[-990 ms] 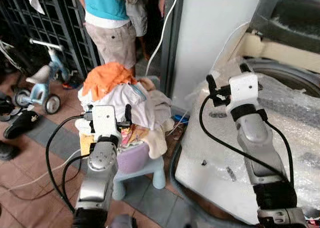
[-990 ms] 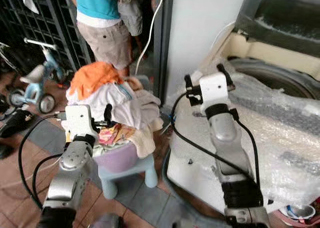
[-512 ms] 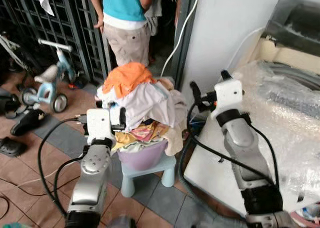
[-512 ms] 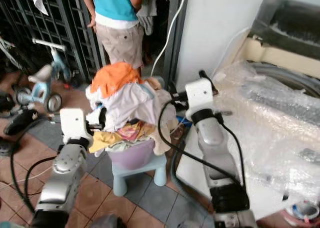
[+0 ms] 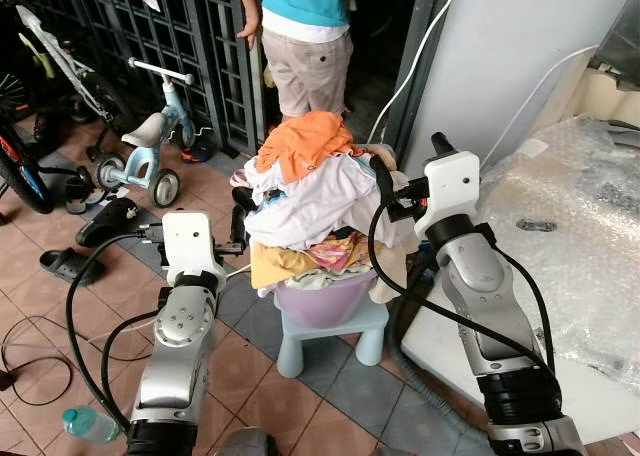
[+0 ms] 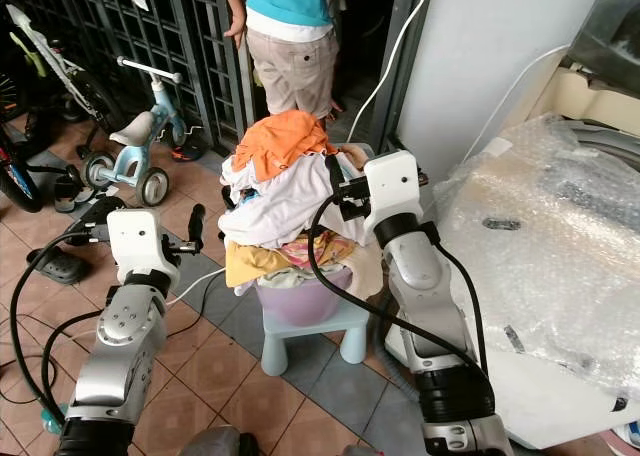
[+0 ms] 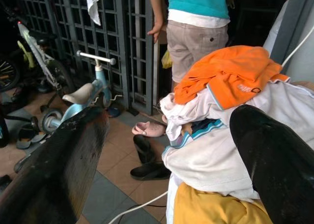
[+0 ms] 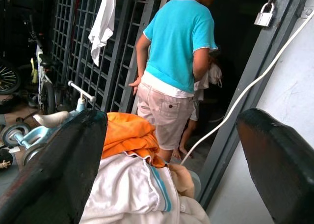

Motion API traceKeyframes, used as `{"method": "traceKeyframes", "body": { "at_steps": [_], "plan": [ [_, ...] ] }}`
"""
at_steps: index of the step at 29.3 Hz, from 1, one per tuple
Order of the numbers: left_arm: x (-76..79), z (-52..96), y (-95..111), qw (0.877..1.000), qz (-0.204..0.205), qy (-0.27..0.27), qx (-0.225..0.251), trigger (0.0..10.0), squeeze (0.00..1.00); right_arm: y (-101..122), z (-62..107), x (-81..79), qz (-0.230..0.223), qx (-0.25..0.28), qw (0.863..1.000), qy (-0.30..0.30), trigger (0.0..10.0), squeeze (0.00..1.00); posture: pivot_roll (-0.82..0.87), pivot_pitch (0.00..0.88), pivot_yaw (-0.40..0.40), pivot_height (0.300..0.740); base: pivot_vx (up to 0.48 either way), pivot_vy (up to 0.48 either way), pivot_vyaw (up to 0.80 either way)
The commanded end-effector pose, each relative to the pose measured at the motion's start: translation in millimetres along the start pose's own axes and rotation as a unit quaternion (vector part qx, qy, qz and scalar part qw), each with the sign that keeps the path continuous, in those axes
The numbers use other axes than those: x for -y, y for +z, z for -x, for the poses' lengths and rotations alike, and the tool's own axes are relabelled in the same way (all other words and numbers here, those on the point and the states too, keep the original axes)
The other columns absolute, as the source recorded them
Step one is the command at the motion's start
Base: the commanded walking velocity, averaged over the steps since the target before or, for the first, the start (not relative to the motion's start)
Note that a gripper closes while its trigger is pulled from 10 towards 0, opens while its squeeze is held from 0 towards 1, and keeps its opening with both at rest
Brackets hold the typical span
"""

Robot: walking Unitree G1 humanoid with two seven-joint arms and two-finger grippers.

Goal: Clothes washing

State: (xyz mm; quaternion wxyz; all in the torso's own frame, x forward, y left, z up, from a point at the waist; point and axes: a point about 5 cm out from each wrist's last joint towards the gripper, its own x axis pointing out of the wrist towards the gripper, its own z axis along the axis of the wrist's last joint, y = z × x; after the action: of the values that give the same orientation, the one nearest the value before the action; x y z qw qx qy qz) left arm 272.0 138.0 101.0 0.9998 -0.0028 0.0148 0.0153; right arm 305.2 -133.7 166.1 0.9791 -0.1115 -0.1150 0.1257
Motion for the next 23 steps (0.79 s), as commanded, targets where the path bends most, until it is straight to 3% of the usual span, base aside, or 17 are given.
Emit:
{"method": "traceKeyframes", "body": {
  "at_steps": [1, 12, 15, 17, 19, 23],
  "plan": [
    [0.7, -1.6, 4, 1.000, -0.001, -0.005, 0.007, 10.0, 0.00, 5, -1.9, -3.8, -0.006, 0.009, 1.000, 0.012, 10.0, 0.00, 0.03, 0.000, -0.012, 0.740, 0.446, 0.000, 0.00],
    [2.3, -0.4, 1, 1.000, -0.004, -0.005, 0.005, 10.0, 0.00, 6, -1.8, -10.8, -0.007, 0.008, 0.999, 0.050, 10.0, 0.00, 0.02, 0.000, -0.019, 0.740, 0.449, 0.000, 0.00],
    [3.6, 0.5, 0, 1.000, 0.006, -0.003, -0.002, 10.0, 0.00, 3, -2.1, -23.2, 0.012, -0.004, 0.993, 0.120, 10.0, 0.00, 0.02, 0.000, -0.021, 0.740, 0.461, 0.000, 0.00],
    [3.4, 0.6, -1, 1.000, 0.008, 0.003, -0.009, 10.0, 0.00, 2, -1.6, -26.1, 0.014, -0.004, 0.991, 0.137, 10.0, 0.00, 0.02, 0.000, -0.019, 0.740, 0.405, 0.000, 0.00],
    [5.7, 0.6, -2, 1.000, 0.005, 0.001, -0.010, 10.0, 0.00, 2, -0.2, -33.5, 0.038, 0.004, 0.984, 0.176, 10.0, 0.00, 0.02, 0.000, -0.019, 0.740, 0.000, 0.000, 0.80],
    [7.6, 0.2, -1, 1.000, 0.009, 0.007, -0.010, 10.0, 0.00, -1, -4.3, -35.8, 0.033, -0.008, 0.984, 0.177, 10.0, 0.00, 0.02, 0.000, -0.024, 0.740, 0.000, 0.000, 0.80]
  ]
}}
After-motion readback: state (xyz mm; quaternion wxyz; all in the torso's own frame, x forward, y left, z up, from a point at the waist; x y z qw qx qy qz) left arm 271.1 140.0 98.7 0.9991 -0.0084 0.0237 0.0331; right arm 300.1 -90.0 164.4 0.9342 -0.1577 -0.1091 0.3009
